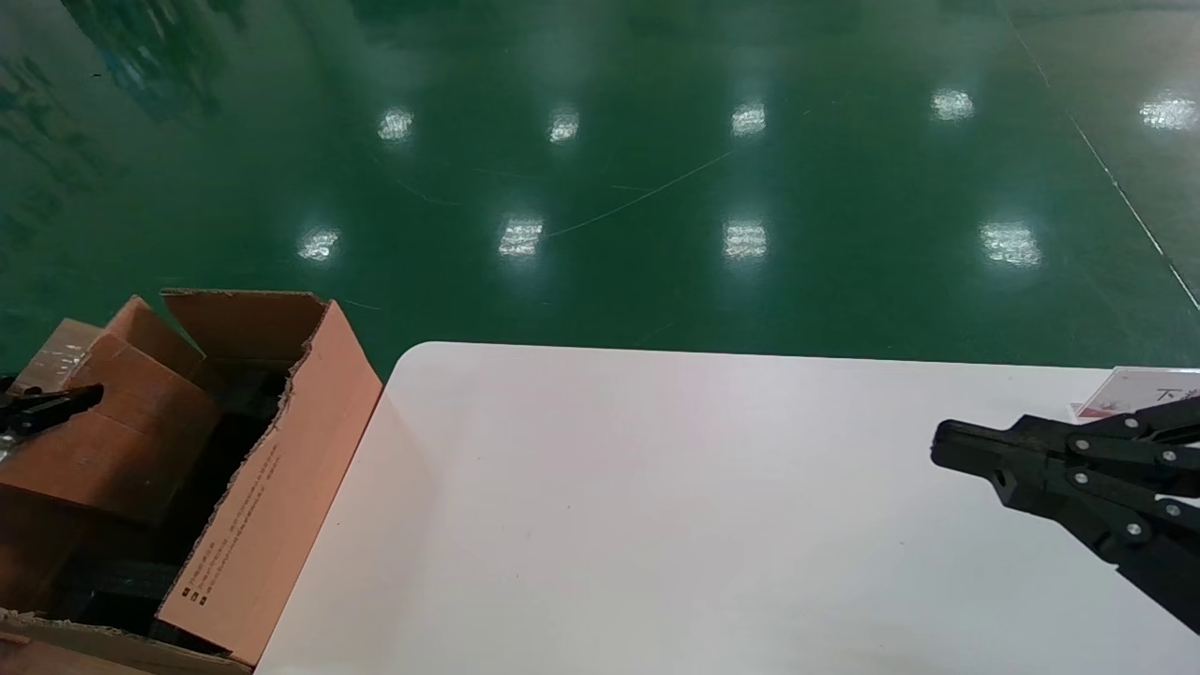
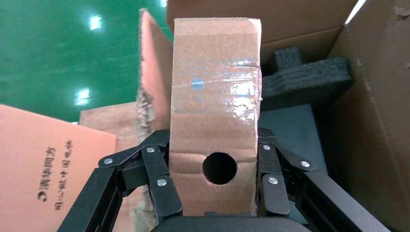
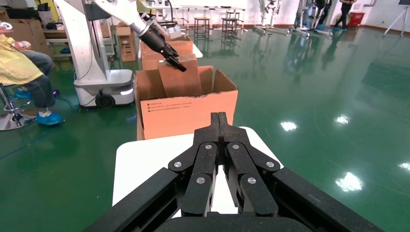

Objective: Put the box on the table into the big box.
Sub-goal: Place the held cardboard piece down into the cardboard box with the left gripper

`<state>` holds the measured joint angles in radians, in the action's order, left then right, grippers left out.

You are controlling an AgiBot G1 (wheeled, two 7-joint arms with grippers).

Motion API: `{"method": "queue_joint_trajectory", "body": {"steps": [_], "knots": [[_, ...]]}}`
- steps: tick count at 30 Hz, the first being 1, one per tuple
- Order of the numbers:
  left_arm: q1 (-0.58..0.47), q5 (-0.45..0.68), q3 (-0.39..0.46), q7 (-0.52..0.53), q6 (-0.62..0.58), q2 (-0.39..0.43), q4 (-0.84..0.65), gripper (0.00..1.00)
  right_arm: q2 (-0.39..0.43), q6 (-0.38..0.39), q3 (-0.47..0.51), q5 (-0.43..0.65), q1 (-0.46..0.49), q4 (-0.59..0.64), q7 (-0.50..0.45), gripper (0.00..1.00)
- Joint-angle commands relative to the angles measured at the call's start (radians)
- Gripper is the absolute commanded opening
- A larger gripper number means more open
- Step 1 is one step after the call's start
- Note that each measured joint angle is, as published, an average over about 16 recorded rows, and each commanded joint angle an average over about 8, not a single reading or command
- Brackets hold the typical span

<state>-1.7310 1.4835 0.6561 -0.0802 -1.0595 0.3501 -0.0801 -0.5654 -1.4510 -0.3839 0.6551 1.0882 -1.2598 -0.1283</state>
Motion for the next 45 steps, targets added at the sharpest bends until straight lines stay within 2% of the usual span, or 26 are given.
{"method": "queue_joint_trajectory", "body": {"steps": [1,7,8,31,45], "knots": [[0.004,-0.004,-0.003,-0.009,0.011,-0.002,-0.008,0.0,0.0,0.0,0.0,0.0,0.0,0.0,0.0,0.18],[0.012,-0.018,-0.013,-0.03,0.028,-0.002,-0.029,0.0,0.0,0.0,0.0,0.0,0.0,0.0,0.0,0.93],[0.014,-0.021,-0.015,-0.034,0.03,-0.002,-0.033,0.0,0.0,0.0,0.0,0.0,0.0,0.0,0.0,1.0],[0.033,-0.054,-0.042,-0.134,0.069,0.076,-0.155,0.0,0.0,0.0,0.0,0.0,0.0,0.0,0.0,1.0],[-0.073,-0.052,-0.016,-0.211,0.112,0.113,-0.294,0.0,0.0,0.0,0.0,0.0,0.0,0.0,0.0,1.0]]}}
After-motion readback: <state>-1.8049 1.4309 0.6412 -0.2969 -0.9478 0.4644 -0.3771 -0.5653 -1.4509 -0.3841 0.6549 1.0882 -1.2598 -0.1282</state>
